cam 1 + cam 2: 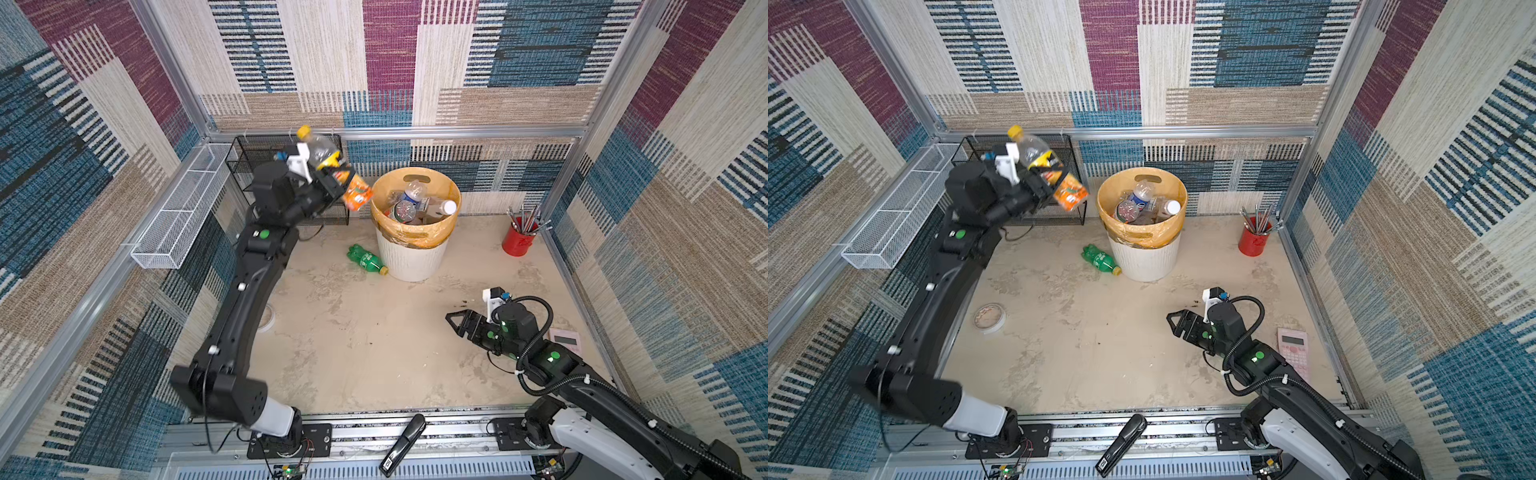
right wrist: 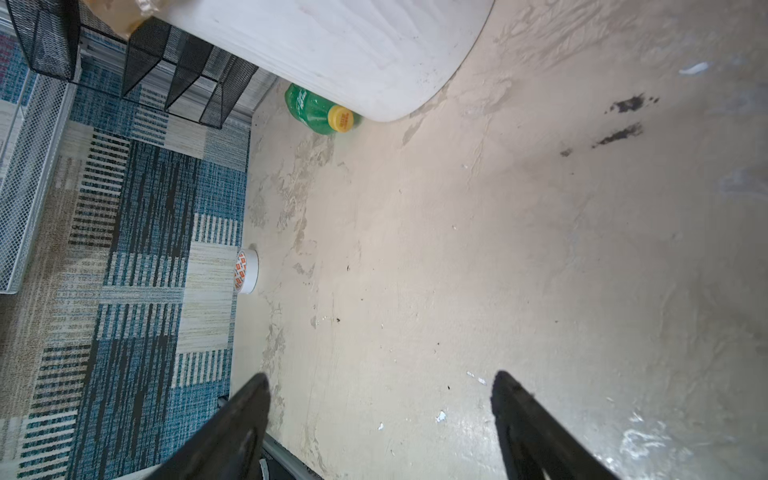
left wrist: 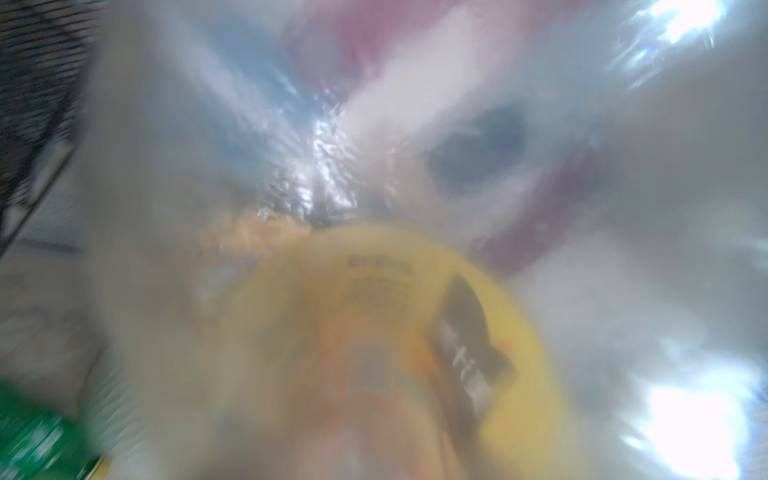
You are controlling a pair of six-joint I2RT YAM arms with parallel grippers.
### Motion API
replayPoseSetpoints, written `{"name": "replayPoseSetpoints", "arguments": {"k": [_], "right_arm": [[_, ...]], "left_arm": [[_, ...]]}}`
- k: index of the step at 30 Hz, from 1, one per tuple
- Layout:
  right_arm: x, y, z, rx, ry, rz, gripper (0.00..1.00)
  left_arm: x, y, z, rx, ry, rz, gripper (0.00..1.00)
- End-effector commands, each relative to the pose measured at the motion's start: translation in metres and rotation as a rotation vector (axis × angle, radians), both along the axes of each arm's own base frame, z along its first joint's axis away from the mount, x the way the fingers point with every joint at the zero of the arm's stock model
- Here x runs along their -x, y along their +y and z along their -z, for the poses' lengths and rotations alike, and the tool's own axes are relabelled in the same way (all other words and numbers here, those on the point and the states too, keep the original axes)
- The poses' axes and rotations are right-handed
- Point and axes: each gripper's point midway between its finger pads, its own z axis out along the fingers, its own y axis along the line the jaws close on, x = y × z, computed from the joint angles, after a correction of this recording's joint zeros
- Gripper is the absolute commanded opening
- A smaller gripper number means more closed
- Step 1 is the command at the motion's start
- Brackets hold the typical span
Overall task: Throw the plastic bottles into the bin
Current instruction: 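Lift the orange juice bottle with the left gripper over the bin and release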
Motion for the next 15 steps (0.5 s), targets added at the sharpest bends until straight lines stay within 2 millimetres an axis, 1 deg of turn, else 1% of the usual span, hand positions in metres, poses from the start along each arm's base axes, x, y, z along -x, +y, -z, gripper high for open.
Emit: {"name": "replayPoseSetpoints", "arguments": {"k": [1,2,4,5,7,10,12,13,15], "right_arm": [[-0.001,-0.005,-0.006,0.0,-0.007,0.031,0.84],[0.0,-0.007,-0.008,0.002,-0.009,0.036,0.85],[0.001,-0.011,-0.009,0.004,-0.009,0.052,0.85],[0.003,-0.013,-0.008,0.002,-0.005,0.06,0.85],[0.005,-0.015,-0.006,-0.005,-0.003,0.07,0.85],[0.008,-0.019,0.0,-0.001,0.003,0.079,0.84],[0.009,-0.019,0.003,0.002,0.01,0.08,0.84],[0.009,-0.019,0.004,0.004,0.011,0.079,0.84],[0.008,-0.019,0.004,0.009,0.009,0.076,0.84]], "left_arm": [[-0.022,-0.011,-0.059,0.008,-0.06,-0.035,0.74],[-0.028,-0.005,-0.066,0.025,-0.067,-0.061,0.85],[-0.032,0.008,-0.076,0.071,-0.093,-0.098,0.9],[-0.031,0.011,-0.079,0.081,-0.1,-0.098,0.91],[-0.024,0.012,-0.081,0.053,-0.098,-0.095,0.92],[-0.008,0.012,-0.08,0.035,-0.093,-0.08,0.92],[0.008,0.023,-0.08,0.08,-0.139,-0.122,0.9],[0.017,0.031,-0.075,0.096,-0.146,-0.15,0.9],[0.032,0.038,-0.062,0.067,-0.121,-0.164,0.88]]}}
